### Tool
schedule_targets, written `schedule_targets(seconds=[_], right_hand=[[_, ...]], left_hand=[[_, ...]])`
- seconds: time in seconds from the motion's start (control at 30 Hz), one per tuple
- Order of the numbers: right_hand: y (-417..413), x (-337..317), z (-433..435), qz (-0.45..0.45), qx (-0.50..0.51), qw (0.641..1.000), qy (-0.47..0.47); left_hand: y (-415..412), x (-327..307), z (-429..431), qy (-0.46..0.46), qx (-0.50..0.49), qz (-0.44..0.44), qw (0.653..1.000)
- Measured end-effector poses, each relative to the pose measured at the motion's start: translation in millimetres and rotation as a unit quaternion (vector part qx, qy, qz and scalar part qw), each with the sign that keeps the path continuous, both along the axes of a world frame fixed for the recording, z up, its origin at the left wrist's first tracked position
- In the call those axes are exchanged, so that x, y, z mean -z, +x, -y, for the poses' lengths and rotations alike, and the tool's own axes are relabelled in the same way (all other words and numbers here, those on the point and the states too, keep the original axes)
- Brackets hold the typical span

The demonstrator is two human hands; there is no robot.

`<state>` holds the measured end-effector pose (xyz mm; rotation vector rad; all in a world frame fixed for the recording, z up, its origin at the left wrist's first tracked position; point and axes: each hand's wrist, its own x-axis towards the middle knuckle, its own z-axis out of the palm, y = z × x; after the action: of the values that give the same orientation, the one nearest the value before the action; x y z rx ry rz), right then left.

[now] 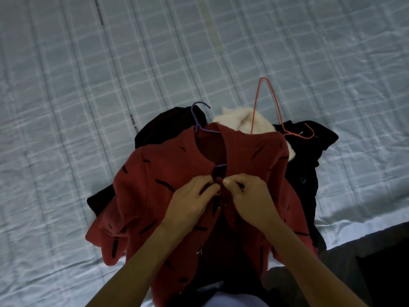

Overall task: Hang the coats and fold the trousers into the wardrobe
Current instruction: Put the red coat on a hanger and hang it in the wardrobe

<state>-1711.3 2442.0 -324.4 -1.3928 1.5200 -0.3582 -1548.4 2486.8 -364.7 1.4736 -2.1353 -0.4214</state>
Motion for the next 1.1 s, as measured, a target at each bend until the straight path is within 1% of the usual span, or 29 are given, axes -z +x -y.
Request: schedule_targets(seconds=[0.07,0.3,0.4,0.53,0.7,0.9,1.03,1.1], right_hand=[[0,0,-1,0.008,0.009,1.000,0.004],[3,1,-4,0.011,0.022,1.000,-0.006],[3,2,-8,0.013,0.035,0.999,-0.016],[5,3,-12,0.015,0.030,0.997,-0.063],[4,5,-10,0.019,0.032,0.998,-0.042],[3,6,-7,0.020,0.015,0.997,-0.068],[3,8,-10,0.024,0.018,0.996,-0.080],[2,8,-13,0.030,0.025,0.996,-0.080]], left_hand=[[-1,2,-3,-0.023,0.016,0.007,1.000],[-1,8,-3,-0.066,0.046,-0.012,0.997],[-1,11,-2,-0.074,0.047,-0.020,0.996],[-2,15,-1,-0.062,0.031,-0.037,0.997],[-2,13,-3,-0.055,0.015,-0.035,0.998],[0,11,1,-0.072,0.036,-0.002,0.997],[-5,5,2,-0.089,0.023,-0.030,0.995],[-6,5,0,-0.099,0.021,-0.030,0.994]])
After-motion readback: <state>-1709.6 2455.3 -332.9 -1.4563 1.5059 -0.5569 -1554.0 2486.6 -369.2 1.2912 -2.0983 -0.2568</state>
